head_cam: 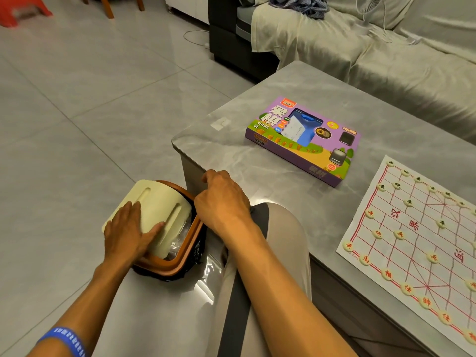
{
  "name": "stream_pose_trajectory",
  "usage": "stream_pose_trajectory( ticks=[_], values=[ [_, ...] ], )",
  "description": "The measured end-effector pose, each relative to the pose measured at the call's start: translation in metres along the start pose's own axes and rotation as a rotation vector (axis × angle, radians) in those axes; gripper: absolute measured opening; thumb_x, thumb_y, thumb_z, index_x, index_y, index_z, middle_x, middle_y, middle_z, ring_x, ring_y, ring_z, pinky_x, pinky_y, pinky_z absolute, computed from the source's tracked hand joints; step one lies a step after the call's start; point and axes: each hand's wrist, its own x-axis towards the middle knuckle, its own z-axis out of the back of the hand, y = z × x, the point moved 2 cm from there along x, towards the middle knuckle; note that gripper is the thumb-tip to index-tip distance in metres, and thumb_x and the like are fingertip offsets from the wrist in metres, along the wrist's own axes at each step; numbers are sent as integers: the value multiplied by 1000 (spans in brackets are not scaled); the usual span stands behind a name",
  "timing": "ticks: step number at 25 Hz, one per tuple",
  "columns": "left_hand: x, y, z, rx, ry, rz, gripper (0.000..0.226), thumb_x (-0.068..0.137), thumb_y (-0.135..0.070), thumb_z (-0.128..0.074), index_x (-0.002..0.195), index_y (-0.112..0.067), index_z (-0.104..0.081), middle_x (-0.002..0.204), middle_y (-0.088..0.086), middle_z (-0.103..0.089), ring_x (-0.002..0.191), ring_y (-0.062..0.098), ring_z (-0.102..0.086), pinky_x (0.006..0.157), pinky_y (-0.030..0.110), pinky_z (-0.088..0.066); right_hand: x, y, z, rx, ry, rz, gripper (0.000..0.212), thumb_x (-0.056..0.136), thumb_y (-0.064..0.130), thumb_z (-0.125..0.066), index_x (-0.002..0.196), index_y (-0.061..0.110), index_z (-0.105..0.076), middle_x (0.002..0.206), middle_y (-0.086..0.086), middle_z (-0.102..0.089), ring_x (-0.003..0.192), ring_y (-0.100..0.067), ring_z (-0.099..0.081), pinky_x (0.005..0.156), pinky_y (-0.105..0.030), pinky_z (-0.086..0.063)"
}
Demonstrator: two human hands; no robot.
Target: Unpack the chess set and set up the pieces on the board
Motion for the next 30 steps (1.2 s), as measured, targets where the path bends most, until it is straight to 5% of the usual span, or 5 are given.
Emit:
stream_pose_trajectory(
  ticks=[11,16,19,23,30],
  values=[
    [10,-5,-4,-338,443,169,106,64,-81,-50,147,-23,-18,143,9,-41,123,34,-46,97,49,-43,-2,1,2,9,7,-1,44,90,13,-45,134,14,-45,134,-8,-45,117,-30,-50,90,-39,-45],
    [1,-6,-7,-166,91,83,104,59,-87,-46,139,-22,-30,140,10,-44,122,35,-46,93,51,-45,-3,1,1,13,3,6,44,91,14,-46,135,13,-45,133,-9,-46,117,-30,-50,90,-37,-44],
    [-3,-10,-13,6,-50,7,103,64,-88,-37,141,-20,-31,146,13,-37,130,38,-37,104,58,-31,-1,1,0,3,0,3,43,92,15,-46,134,14,-45,133,-9,-47,117,-30,-50,90,-36,-44],
    [-12,-21,-20,80,-81,-33,99,70,-82,-27,149,-22,-23,155,13,-22,141,38,-21,111,60,-10,0,-1,-2,3,-10,10,42,92,15,-46,134,14,-46,133,-9,-47,117,-30,-50,89,-35,-44],
    [-20,-41,0,-10,-106,-33,93,77,-81,-12,152,-25,-6,159,8,-8,146,31,-5,113,57,2,1,3,-9,107,-80,141,47,93,20,-50,139,17,-38,139,-5,-41,123,-26,-42,94,-35,-40]
  ],
)
